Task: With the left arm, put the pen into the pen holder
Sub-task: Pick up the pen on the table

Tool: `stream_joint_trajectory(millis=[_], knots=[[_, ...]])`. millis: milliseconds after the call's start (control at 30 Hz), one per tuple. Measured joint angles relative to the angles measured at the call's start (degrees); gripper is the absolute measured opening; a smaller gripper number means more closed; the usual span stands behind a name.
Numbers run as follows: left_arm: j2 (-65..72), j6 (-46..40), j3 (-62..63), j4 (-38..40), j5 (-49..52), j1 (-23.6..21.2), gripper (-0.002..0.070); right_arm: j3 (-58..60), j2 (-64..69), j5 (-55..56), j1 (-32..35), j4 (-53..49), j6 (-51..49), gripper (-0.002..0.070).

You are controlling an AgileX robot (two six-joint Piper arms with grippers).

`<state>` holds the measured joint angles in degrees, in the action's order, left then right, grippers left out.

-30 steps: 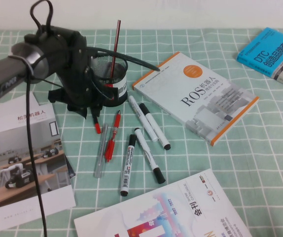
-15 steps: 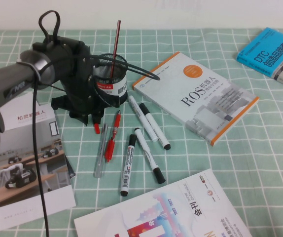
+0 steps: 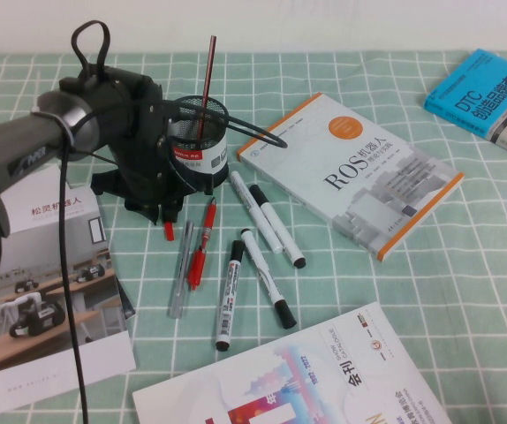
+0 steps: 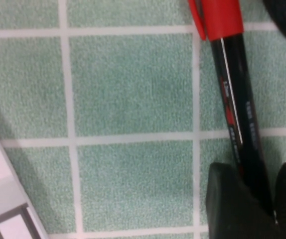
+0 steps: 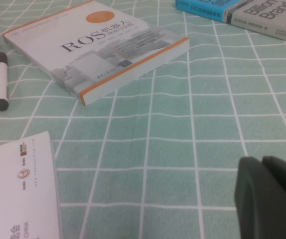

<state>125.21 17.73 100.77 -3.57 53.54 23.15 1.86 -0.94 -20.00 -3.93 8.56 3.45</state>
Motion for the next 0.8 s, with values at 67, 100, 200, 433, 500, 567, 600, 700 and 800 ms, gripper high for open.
stream_joint_trajectory(millis=[67, 100, 200, 433, 500, 567, 600, 700, 800], knots=[[0.0, -0.7, 0.0, 0.0, 0.2, 0.0, 0.0179, 0.0, 0.0, 0.0, 0.0, 0.0, 0.0, -0.0022], [0.0, -1.2, 0.0, 0.0, 0.4, 0.0, 0.0176, 0.0, 0.0, 0.0, 0.0, 0.0, 0.0, -0.0022], [0.0, -2.2, 0.0, 0.0, 1.2, 0.0, 0.0155, 0.0, 0.0, 0.0, 0.0, 0.0, 0.0, -0.0022], [0.0, -2.5, 0.4, -0.5, 2.9, 0.0, 0.0051, 0.0, 0.0, 0.0, 0.0, 0.0, 0.0, -0.0022], [0.0, -2.5, 0.4, -0.8, 3.2, 0.0, 0.0051, 0.0, 0.0, 0.0, 0.0, 0.0, 0.0, -0.0022], [0.0, -2.5, 0.4, -1.2, 3.8, 0.0, 0.0051, 0.0, 0.0, 0.0, 0.0, 0.0, 0.0, -0.0022], [0.0, -2.6, 0.4, -1.5, 4.2, 0.0, 0.0051, 0.0, 0.0, 0.0, 0.0, 0.0, 0.0, -0.0022], [0.0, -2.6, 0.4, -3.0, 5.5, 0.0, 0.0050, 0.0, 0.0, 0.0, 0.0, 0.0, 0.0, -0.0022], [0.0, -2.6, 0.4, -4.6, 6.2, 0.0, 0.0050, 0.0, 0.0, 0.0, 0.0, 0.0, 0.0, -0.0022]])
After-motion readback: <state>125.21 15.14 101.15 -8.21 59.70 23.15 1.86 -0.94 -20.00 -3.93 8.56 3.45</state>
